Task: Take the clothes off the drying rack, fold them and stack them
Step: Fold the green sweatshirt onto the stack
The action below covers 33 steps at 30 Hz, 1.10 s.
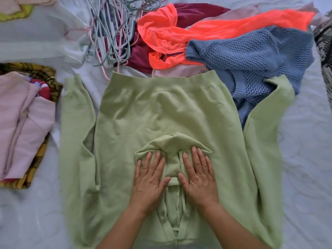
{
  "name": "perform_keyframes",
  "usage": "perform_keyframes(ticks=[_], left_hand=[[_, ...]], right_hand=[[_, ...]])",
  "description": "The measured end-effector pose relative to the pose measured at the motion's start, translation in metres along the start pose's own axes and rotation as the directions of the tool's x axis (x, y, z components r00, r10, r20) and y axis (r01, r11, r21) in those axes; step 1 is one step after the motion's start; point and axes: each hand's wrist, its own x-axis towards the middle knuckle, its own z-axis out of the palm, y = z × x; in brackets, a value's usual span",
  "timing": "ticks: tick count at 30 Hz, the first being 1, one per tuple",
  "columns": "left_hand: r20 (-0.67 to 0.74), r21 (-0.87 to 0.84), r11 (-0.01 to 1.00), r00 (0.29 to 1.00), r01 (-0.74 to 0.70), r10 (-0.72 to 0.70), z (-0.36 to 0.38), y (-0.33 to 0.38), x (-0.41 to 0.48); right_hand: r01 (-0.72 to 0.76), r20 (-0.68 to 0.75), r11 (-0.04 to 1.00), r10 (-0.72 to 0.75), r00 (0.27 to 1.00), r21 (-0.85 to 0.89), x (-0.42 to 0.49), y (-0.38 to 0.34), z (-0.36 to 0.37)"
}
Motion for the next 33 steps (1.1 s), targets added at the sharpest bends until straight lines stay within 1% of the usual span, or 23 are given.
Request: perform_keyframes(ticks=[4,5,7,9,10,12,14,15,16,18,19,20,21,22,24,25,26,28,29,30,31,32,33], left_hand=[[-0.025,-0.035,0.999,0.999,-0.020,0.019,-0.017,0.001,-0.010],[-0.049,-0.082,0.997,0.999,0.013,-0.017,-0.020,0.002,-0.012],[-0.090,-0.199,0.970,0.983,0.141,-0.161,-0.028,-0.003,-0.018],[-0.100,-0.250,0.935,0.954,0.252,-0.283,-0.037,-0.014,-0.030],[-0.085,-0.253,0.928,0.949,0.275,-0.304,-0.041,-0.020,-0.037],[0.007,-0.228,0.938,0.964,0.261,-0.267,-0.043,-0.032,-0.057],[0.123,-0.153,0.962,0.970,0.226,-0.208,-0.039,-0.041,-0.076],[0.188,-0.142,0.960,0.959,0.241,-0.213,-0.038,-0.044,-0.084],[0.204,-0.140,0.954,0.950,0.266,-0.235,-0.036,-0.047,-0.091],[0.139,-0.141,0.937,0.944,0.319,-0.300,-0.034,-0.049,-0.098],[0.114,-0.201,0.908,0.930,0.366,-0.350,-0.035,-0.048,-0.098],[0.135,-0.297,0.857,0.908,0.420,-0.398,-0.040,-0.046,-0.098],[0.091,-0.390,0.811,0.895,0.436,-0.437,-0.047,-0.043,-0.096],[-0.001,-0.467,0.772,0.872,0.432,-0.489,-0.056,-0.041,-0.094],[-0.140,-0.580,0.681,0.769,0.447,-0.623,-0.073,-0.048,-0.093],[-0.157,-0.619,0.631,0.714,0.467,-0.682,-0.079,-0.057,-0.094],[-0.166,-0.641,0.590,0.661,0.491,-0.732,-0.082,-0.069,-0.095],[-0.118,-0.667,0.468,0.539,0.580,-0.834,-0.085,-0.099,-0.097],[-0.049,-0.687,0.374,0.474,0.623,-0.879,-0.086,-0.115,-0.095],[0.035,-0.705,0.276,0.421,0.653,-0.907,-0.087,-0.130,-0.091],[0.125,-0.724,0.185,0.389,0.665,-0.913,-0.089,-0.141,-0.085],[0.207,-0.743,0.116,0.391,0.660,-0.897,-0.091,-0.152,-0.077],[0.260,-0.769,0.074,0.416,0.635,-0.871,-0.095,-0.158,-0.067]], right_hand=[[0.023,0.059,0.999,-0.025,0.998,0.044,-0.001,0.005,-0.013],[0.027,0.066,0.998,-0.031,0.997,0.059,-0.002,0.007,-0.016],[0.043,0.068,0.997,-0.047,0.997,0.067,-0.002,0.011,-0.024],[0.051,0.060,0.995,-0.056,0.997,0.083,-0.006,0.010,-0.033],[0.054,0.049,0.994,-0.059,0.997,0.098,-0.009,0.007,-0.037],[0.074,0.033,0.992,-0.078,0.996,0.104,-0.019,0.000,-0.040],[0.082,0.087,0.994,-0.088,0.992,0.070,-0.030,-0.003,-0.036],[0.075,0.133,0.996,-0.082,0.988,0.051,-0.032,-0.002,-0.033],[0.074,0.163,0.997,-0.078,0.983,0.030,-0.031,0.000,-0.030],[0.071,0.209,0.997,-0.067,0.976,-0.009,-0.026,0.003,-0.027],[0.063,0.239,0.998,-0.056,0.969,-0.025,-0.024,0.003,-0.028],[0.054,0.280,0.998,-0.044,0.959,-0.028,-0.022,0.001,-0.027],[0.039,0.328,0.999,-0.030,0.944,-0.020,-0.021,0.000,-0.029],[0.028,0.351,0.999,-0.020,0.936,-0.018,-0.020,-0.001,-0.032],[0.049,0.322,0.999,-0.040,0.946,-0.020,-0.020,-0.001,-0.032],[0.073,0.256,0.997,-0.070,0.964,-0.001,-0.021,0.001,-0.029],[0.060,0.265,0.998,-0.063,0.962,0.020,-0.022,0.002,-0.031],[0.074,0.314,0.997,-0.074,0.946,0.014,-0.022,0.002,-0.036],[0.098,0.321,0.995,-0.088,0.943,-0.014,-0.021,0.002,-0.035],[0.062,0.395,0.998,-0.068,0.916,0.028,-0.019,-0.001,-0.040],[0.013,0.425,0.999,-0.034,0.905,0.053,-0.017,-0.005,-0.044],[0.007,0.413,0.999,-0.024,0.911,0.044,-0.015,-0.006,-0.044],[0.031,0.362,0.999,-0.033,0.932,0.014,-0.015,-0.005,-0.043]])
